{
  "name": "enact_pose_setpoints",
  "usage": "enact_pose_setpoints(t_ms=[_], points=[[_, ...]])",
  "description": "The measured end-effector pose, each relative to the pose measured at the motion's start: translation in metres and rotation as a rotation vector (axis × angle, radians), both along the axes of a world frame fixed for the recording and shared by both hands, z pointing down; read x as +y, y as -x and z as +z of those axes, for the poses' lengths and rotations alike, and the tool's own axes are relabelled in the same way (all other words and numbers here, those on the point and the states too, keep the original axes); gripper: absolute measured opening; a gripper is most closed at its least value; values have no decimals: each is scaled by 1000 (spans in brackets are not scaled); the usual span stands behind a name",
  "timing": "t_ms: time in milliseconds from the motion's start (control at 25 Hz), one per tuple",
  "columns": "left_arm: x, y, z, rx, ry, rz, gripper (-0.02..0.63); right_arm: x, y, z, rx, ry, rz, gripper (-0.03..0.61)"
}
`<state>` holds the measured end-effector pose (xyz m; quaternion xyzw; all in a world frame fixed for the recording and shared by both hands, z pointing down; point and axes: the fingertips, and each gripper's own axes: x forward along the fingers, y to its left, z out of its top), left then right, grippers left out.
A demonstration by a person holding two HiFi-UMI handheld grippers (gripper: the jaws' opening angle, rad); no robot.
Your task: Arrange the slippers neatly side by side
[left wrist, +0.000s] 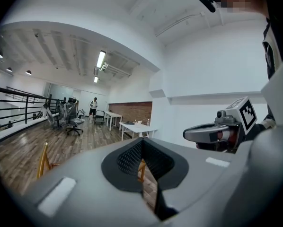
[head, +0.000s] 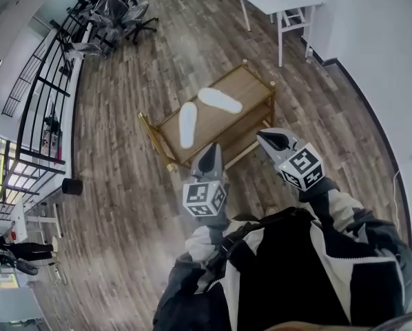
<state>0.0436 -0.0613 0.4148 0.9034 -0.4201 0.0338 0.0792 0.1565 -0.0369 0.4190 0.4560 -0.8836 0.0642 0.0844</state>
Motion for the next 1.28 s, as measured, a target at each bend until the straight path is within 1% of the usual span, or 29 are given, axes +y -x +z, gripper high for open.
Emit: enact_pose_setpoints(t_ms=[240,400,480,560,600,760,920,1080,1280], points=[[-27,2,8,-11,19,-28,8,-29,-3,9,-17,19,-12,5],[-61,9,19,-18,32,-46,8,-57,-9,18,-21,29,10,5],[-80,11,22,11,44,-41,8,-72,-9,21,-12,34,16,5],[-98,10,17,80,52,-16,8,-89,-6,22,4,39,16,5],[-107,8,14,100,48,-2,8,-99,-4,22,11,40,15,5],[-148,7,8,74,20,30,8,-145,6,11,27,24,15,5],[-194,22,3,74,16,41,8,-193,23,2,33,20,16,5],[-227,43,3,95,12,27,8,-227,47,0,53,11,-5,5],[-253,59,0,103,3,7,8,-258,68,-10,67,-13,-31,5]])
